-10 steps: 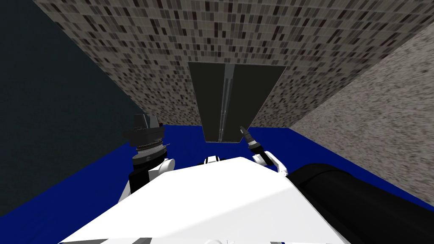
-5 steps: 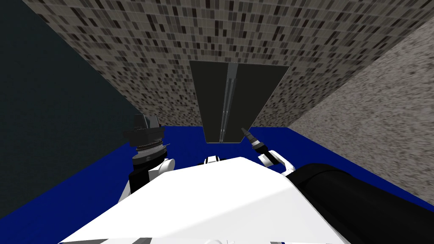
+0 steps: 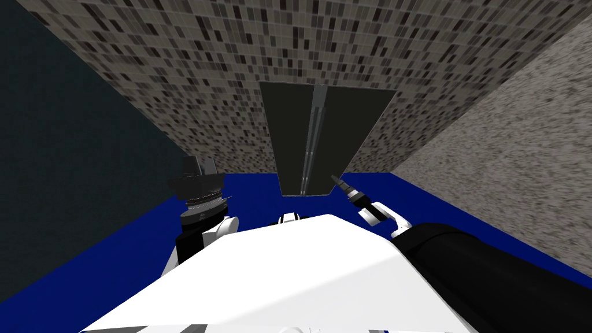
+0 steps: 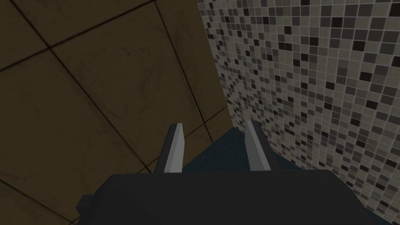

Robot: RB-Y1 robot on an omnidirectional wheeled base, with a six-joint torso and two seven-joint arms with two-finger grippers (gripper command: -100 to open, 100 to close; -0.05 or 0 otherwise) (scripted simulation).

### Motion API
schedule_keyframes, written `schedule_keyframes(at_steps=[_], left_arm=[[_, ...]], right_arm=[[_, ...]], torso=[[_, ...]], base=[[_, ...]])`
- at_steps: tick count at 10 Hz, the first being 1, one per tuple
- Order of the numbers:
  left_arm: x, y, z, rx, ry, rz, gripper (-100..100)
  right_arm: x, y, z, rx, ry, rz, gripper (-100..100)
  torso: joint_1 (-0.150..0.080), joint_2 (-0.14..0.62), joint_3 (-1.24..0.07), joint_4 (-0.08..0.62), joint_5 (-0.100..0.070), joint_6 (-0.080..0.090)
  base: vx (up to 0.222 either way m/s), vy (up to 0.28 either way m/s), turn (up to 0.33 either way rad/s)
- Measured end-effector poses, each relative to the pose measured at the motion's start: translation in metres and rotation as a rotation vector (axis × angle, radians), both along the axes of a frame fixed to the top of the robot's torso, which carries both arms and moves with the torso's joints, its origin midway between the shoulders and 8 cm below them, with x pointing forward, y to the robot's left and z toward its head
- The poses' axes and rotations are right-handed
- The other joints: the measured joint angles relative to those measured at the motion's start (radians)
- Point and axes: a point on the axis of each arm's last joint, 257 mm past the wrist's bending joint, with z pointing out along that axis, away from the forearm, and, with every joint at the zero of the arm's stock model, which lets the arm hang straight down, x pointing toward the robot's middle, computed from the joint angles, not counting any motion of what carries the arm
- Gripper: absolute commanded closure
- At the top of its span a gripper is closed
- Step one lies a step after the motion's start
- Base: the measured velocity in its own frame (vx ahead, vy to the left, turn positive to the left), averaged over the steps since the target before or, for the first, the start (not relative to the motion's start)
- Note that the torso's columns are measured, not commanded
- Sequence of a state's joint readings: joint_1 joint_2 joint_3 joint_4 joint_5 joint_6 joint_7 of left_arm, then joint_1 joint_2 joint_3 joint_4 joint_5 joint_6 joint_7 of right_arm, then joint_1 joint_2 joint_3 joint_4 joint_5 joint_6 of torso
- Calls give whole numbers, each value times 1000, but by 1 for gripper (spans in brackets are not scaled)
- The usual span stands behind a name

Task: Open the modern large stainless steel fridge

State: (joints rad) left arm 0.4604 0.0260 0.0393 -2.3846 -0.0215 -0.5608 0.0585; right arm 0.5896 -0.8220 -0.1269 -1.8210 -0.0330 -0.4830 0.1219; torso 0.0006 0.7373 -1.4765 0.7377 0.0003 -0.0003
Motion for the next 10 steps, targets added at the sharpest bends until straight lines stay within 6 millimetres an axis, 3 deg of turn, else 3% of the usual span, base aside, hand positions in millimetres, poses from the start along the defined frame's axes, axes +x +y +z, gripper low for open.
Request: schedule_keyframes(at_steps=[4, 10], left_arm=[[0, 0, 0, 0, 0, 0, 0], [0, 0, 0, 0, 0, 0, 0]], right_arm=[[6, -35, -1, -144, 49, -1, -100], [19, -82, 16, -366, 91, 2, -100]], torso=[[-1, 1, 1, 0, -1, 0], [-1, 1, 1, 0, 0, 0]], base=[[58, 82, -50], [56, 92, -47]])
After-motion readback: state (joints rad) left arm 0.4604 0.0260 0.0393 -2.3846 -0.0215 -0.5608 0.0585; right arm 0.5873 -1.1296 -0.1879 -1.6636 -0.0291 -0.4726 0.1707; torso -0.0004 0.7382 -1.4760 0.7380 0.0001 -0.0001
